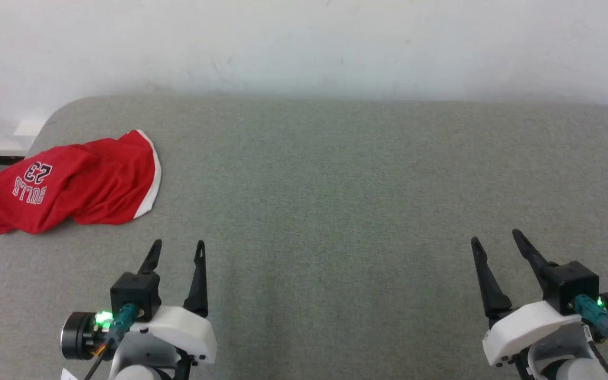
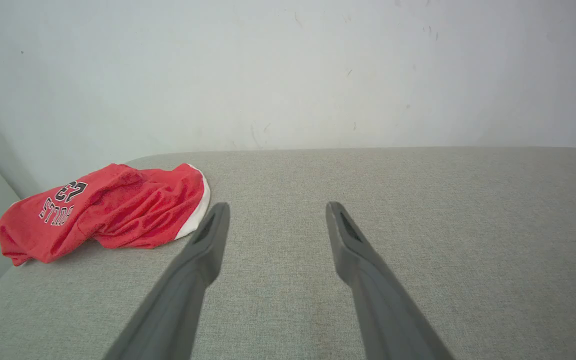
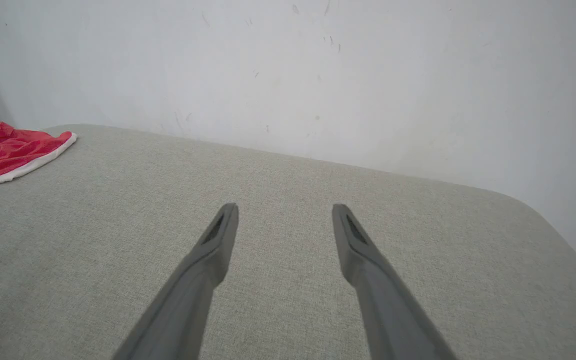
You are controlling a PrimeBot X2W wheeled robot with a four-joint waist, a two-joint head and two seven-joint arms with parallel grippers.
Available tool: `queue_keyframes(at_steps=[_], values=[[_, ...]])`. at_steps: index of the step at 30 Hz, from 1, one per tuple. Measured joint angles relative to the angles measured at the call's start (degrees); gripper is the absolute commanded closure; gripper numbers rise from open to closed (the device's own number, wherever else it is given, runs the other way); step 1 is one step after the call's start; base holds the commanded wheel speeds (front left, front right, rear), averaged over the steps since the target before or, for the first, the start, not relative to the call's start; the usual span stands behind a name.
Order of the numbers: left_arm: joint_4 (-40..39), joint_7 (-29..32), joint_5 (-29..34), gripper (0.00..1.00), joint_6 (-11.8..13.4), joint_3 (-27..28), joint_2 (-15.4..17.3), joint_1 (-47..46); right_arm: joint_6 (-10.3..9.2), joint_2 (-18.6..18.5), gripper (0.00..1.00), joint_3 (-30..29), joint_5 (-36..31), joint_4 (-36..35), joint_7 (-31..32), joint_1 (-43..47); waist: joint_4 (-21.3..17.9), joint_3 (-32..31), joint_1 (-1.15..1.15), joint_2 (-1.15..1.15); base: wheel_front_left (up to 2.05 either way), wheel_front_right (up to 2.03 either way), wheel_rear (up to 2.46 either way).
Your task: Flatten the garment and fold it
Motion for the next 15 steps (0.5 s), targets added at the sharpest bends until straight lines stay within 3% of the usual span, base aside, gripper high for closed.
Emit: queue_keyframes(at_steps=[15], values=[[0.99, -1.91, -1.53, 0.00, 1.26, -0.46, 0.21, -0.76, 0.00, 0.00, 0.00, -0.11, 0.07, 1.13, -1.21, -0.14, 4.76, 0.14, 0.00, 0.00, 0.00, 0.00, 0.00]])
